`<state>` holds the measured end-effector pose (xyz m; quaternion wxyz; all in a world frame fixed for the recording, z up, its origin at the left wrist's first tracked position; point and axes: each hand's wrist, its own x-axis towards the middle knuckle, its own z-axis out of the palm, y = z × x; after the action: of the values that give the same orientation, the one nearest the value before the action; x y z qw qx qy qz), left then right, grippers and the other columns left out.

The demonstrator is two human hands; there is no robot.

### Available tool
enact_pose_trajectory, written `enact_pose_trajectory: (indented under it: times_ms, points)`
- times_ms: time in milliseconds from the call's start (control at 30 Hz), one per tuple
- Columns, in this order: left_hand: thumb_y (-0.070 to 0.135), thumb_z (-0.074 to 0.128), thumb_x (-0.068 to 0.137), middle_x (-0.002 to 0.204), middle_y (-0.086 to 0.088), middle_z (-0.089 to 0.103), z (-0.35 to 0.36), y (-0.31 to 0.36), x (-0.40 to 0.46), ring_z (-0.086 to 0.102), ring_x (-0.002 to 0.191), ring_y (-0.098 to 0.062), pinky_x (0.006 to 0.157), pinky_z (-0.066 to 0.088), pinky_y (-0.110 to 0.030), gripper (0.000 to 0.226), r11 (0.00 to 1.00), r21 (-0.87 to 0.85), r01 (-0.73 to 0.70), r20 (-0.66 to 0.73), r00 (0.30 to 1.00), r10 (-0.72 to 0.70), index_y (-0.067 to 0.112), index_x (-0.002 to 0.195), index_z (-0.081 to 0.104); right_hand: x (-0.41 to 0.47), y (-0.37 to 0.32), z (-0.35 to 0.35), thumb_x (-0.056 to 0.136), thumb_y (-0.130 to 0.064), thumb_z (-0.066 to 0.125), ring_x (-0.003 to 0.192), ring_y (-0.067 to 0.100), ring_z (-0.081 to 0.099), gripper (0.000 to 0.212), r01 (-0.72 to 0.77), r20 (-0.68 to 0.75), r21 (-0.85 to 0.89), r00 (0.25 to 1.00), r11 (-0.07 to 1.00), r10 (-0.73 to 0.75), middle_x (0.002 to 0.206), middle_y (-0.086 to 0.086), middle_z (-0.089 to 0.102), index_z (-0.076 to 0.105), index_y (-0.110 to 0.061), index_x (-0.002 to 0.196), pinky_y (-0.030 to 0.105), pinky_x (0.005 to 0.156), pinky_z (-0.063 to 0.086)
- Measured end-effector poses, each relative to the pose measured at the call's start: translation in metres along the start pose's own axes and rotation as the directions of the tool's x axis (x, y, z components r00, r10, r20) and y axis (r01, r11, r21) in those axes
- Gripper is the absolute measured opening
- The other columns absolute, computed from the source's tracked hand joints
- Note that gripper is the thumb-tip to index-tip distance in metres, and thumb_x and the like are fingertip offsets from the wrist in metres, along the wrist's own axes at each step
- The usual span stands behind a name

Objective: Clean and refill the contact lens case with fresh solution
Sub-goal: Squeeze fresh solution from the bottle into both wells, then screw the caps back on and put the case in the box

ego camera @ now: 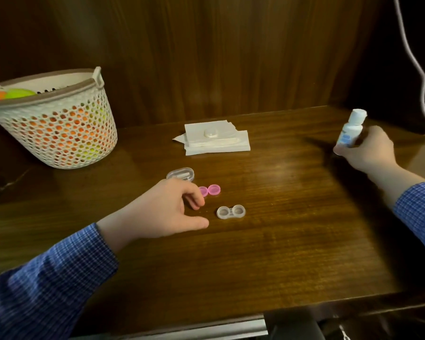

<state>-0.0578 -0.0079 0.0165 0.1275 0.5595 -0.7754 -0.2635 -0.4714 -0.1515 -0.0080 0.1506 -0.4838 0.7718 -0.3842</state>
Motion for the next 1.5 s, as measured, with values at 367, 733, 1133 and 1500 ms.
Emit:
enact_pose_trajectory:
  times_ms: [367, 733, 1133, 1500]
  points:
    - [0.034, 0.085, 0.083, 0.095, 0.016, 0.070, 0.018, 0.003, -0.008, 0.073, 0.070, -0.009, 0.077, 0.063, -0.027, 0.040, 0.996, -0.079, -0.037, -0.139, 0.990, 0.026, 0.034, 0.118, 0.066, -0.130, -0.055, -0.004, 0.058, -0.059, 0.086, 0.079, 0.010, 0.074, 0.073, 0.453, 0.656, 0.210, 0.592, 0.866, -0.469, 0.115, -0.011, 0.067, 0.053, -0.044, 0.120, 0.027, 0.066, 0.059]
    - [0.036, 0.082, 0.085, 0.110, 0.020, 0.066, 0.043, 0.005, -0.006, 0.069, 0.062, -0.002, 0.068, 0.061, -0.018, 0.063, 0.988, -0.088, -0.130, -0.289, 0.952, 0.100, 0.039, 0.139, 0.050, -0.179, -0.087, 0.039, 0.080, -0.026, 0.087, 0.096, -0.007, 0.066, 0.060, 0.598, 0.700, 0.228, 0.448, 0.768, -0.557, 0.106, -0.018, 0.069, 0.051, -0.043, 0.125, 0.020, 0.082, 0.061]
    - [0.028, 0.084, 0.085, 0.101, 0.021, 0.071, 0.028, -0.016, -0.015, 0.069, 0.059, -0.004, 0.061, 0.057, -0.014, 0.066, 0.979, -0.176, -0.106, -0.294, 0.955, 0.051, 0.033, 0.141, 0.050, -0.190, -0.100, 0.067, 0.080, -0.026, 0.087, 0.092, -0.003, 0.069, 0.058, 0.585, 0.683, 0.331, 0.394, 0.741, -0.616, 0.100, -0.026, 0.070, 0.054, -0.041, 0.124, 0.012, 0.072, 0.055]
    - [0.023, 0.084, 0.085, 0.098, 0.022, 0.072, 0.025, -0.028, -0.025, 0.067, 0.058, -0.008, 0.059, 0.049, -0.005, 0.060, 0.973, -0.194, -0.122, -0.312, 0.948, 0.057, 0.031, 0.137, 0.055, -0.163, -0.112, 0.067, 0.072, -0.039, 0.081, 0.079, 0.005, 0.070, 0.045, 0.531, 0.600, 0.382, 0.480, 0.756, -0.640, 0.098, -0.015, 0.070, 0.063, -0.039, 0.112, 0.020, 0.063, 0.056]
